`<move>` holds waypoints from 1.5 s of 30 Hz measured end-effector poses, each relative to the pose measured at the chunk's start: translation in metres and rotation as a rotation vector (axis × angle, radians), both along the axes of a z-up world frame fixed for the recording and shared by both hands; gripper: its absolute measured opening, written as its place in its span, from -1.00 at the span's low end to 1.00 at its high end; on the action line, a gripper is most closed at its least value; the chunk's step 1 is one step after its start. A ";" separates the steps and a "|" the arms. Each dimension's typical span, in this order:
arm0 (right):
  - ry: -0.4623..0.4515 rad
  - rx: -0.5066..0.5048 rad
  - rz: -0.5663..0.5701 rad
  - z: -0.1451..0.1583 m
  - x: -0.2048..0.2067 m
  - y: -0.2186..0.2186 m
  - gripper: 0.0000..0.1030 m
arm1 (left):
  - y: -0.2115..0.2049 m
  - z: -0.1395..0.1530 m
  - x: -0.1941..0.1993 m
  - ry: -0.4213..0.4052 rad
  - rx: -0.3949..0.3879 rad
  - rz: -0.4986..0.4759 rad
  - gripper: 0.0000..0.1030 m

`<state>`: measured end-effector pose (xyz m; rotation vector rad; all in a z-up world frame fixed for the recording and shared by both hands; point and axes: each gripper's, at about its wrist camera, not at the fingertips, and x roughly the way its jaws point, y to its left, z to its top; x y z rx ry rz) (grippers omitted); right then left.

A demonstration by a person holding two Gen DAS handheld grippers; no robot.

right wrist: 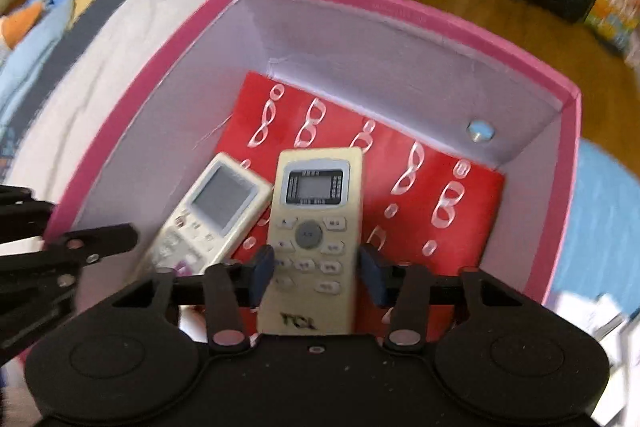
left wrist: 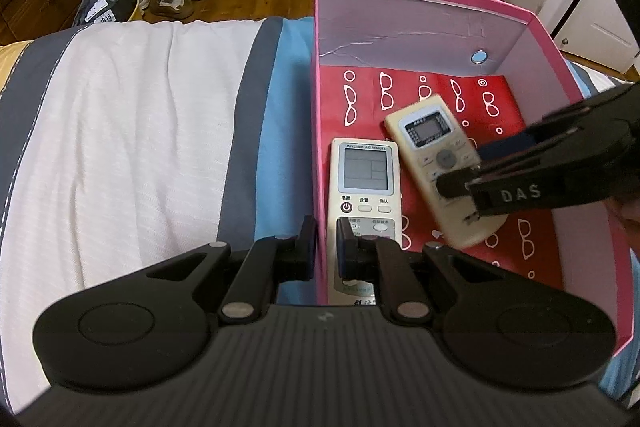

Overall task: Organize rigid objects
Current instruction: 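Place the TCL remote in the box beside the white remote, open right gripper, then move the right gripper to the pile and grasp the slim white remote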

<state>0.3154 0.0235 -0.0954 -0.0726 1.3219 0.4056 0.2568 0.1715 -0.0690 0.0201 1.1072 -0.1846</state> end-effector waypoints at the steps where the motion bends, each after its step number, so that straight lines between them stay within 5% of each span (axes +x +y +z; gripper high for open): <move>1: 0.012 0.013 -0.012 -0.001 -0.001 -0.003 -0.16 | 0.000 0.000 0.000 0.000 0.001 0.000 -0.82; 12: 0.087 0.131 -0.154 -0.007 -0.005 -0.009 -0.42 | -0.003 0.002 -0.002 -0.003 0.001 0.003 -0.82; 21: -0.149 0.204 -0.023 0.069 -0.064 -0.040 -0.37 | -0.001 0.003 -0.002 0.002 -0.006 0.000 -0.81; 28: -0.288 0.159 -0.076 0.103 -0.110 -0.103 -0.13 | -0.001 0.008 -0.002 -0.014 -0.005 -0.023 -0.81; 34: -0.193 0.155 -0.323 0.086 -0.123 -0.177 -0.02 | 0.002 0.007 -0.004 -0.010 -0.010 -0.010 -0.82; 45: -0.014 0.200 -0.709 -0.004 -0.143 -0.260 0.12 | 0.003 0.009 -0.003 -0.007 -0.018 -0.004 -0.82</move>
